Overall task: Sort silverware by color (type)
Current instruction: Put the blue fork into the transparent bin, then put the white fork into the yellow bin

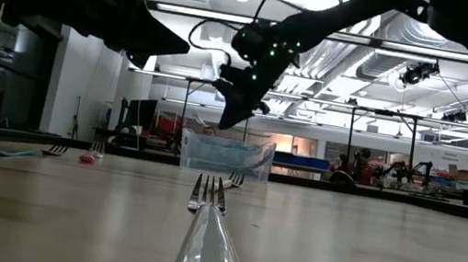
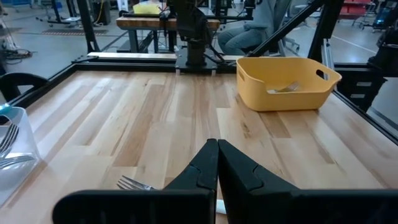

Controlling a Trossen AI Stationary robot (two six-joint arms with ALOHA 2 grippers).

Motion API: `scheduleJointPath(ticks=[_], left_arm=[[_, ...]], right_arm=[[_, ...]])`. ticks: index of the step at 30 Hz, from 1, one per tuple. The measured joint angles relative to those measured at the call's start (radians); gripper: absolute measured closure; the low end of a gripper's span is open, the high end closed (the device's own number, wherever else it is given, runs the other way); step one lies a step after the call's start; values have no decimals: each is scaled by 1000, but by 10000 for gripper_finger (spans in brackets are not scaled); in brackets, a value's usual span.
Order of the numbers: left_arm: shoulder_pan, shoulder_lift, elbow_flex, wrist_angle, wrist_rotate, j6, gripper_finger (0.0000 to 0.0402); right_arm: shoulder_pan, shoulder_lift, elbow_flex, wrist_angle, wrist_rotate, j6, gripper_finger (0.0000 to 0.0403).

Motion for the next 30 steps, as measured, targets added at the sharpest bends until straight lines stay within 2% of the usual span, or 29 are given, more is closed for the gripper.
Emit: scheduleJointPath(ticks=[18,21,27,30], left_arm=[[74,0,0,2,28,-3,401],[74,0,0,2,29,5,401],[74,0,0,2,26,20,401],[74,0,0,2,25,27,401]], right_arm=[[-36,93,-1,3,-72,-35,384],[-36,83,-1,-11,-59,-43,368],[-21,-4,-1,-65,1,-65,308],[2,-41,-1,-108,-2,-71,299]])
